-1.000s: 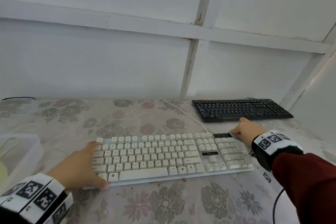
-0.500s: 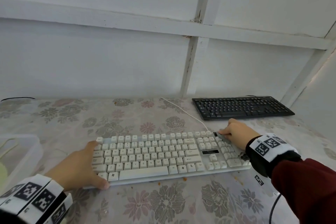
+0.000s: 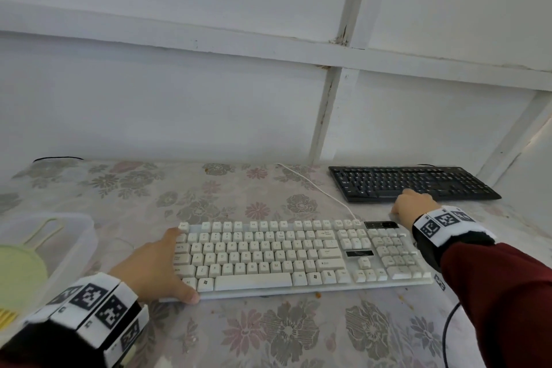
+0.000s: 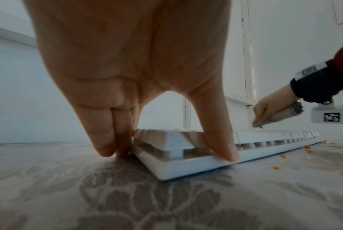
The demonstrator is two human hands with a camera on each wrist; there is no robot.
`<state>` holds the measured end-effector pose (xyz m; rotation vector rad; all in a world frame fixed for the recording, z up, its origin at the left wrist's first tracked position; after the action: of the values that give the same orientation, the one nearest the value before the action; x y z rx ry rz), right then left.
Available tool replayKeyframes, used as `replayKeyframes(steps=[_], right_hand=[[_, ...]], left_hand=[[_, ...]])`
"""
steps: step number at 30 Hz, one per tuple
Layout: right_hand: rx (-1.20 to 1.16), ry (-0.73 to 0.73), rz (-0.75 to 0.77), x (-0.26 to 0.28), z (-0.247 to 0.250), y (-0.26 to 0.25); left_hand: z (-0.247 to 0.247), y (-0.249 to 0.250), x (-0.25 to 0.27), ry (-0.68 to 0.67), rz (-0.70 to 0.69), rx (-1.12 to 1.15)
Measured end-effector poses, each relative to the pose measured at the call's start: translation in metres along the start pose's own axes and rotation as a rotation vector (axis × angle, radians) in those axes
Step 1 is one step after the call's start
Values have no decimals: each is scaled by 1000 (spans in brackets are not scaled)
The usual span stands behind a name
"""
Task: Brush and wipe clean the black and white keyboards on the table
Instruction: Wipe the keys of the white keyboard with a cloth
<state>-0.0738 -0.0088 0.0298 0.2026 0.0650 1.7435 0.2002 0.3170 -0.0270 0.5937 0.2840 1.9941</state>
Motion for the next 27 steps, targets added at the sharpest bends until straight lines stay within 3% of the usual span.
replayKeyframes(steps=[2, 7, 10, 19, 27], right_hand=[[-88, 4, 65, 9, 9, -29], [-237, -49, 576, 100, 25, -149], [-251, -113, 752, 145, 20, -205], [-79, -79, 916, 198, 14, -266], [-96, -30, 894, 199, -7, -272]], left_hand=[[0, 0, 0, -2, -1, 4], [-1, -1, -1, 7, 4, 22], [-1, -3, -2, 15, 10, 54], [2, -7, -4, 26, 23, 125], [2, -5, -2, 40, -21, 119]])
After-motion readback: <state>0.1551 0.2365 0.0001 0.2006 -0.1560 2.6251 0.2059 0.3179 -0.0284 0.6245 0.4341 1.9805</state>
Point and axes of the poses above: each hand's wrist, its own x-axis away from the middle knuckle, its own z-axis out of the back of the hand, y = z × x, the point moved 4 cm from there along -x, towards the middle knuckle, and after that the axes turned 13 degrees about -z, right-handed, at the moved point
